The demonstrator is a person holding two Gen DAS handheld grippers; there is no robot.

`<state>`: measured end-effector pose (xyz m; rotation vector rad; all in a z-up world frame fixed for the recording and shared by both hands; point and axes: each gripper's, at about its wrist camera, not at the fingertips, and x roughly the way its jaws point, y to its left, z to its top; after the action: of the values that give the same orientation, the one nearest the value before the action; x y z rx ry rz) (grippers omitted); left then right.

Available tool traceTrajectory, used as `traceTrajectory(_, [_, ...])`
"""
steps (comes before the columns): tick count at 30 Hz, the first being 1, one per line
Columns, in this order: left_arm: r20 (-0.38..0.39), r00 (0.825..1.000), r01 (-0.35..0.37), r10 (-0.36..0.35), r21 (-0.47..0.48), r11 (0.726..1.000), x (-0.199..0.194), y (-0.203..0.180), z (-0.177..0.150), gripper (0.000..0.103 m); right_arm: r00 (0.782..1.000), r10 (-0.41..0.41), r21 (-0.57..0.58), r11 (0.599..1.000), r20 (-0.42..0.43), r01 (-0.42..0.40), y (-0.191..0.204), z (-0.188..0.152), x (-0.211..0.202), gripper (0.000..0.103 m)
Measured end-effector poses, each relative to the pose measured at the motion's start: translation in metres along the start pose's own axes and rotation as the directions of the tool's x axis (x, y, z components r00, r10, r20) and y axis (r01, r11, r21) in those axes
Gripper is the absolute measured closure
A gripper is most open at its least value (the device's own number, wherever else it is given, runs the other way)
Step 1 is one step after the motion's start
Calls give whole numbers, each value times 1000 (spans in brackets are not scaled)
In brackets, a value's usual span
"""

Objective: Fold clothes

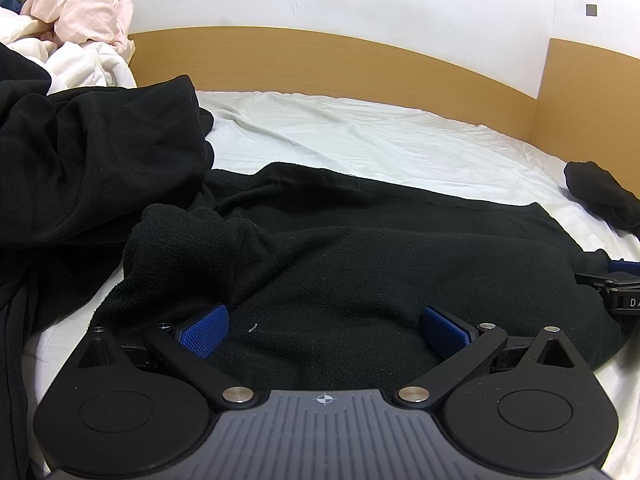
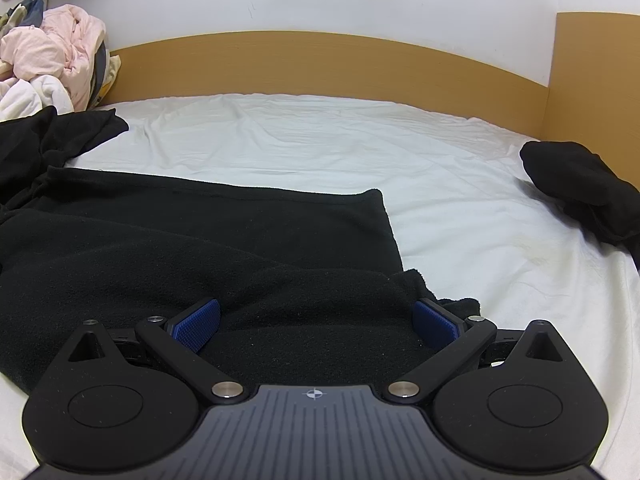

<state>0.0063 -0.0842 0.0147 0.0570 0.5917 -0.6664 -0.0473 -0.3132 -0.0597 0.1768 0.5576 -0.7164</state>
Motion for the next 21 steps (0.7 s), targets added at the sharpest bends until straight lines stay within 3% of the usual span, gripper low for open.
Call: traceTrajectory(21, [8, 1000, 4, -4, -8, 1000, 0, 1, -1, 0, 1000, 2, 0, 1000, 0, -2, -2, 0, -2, 0])
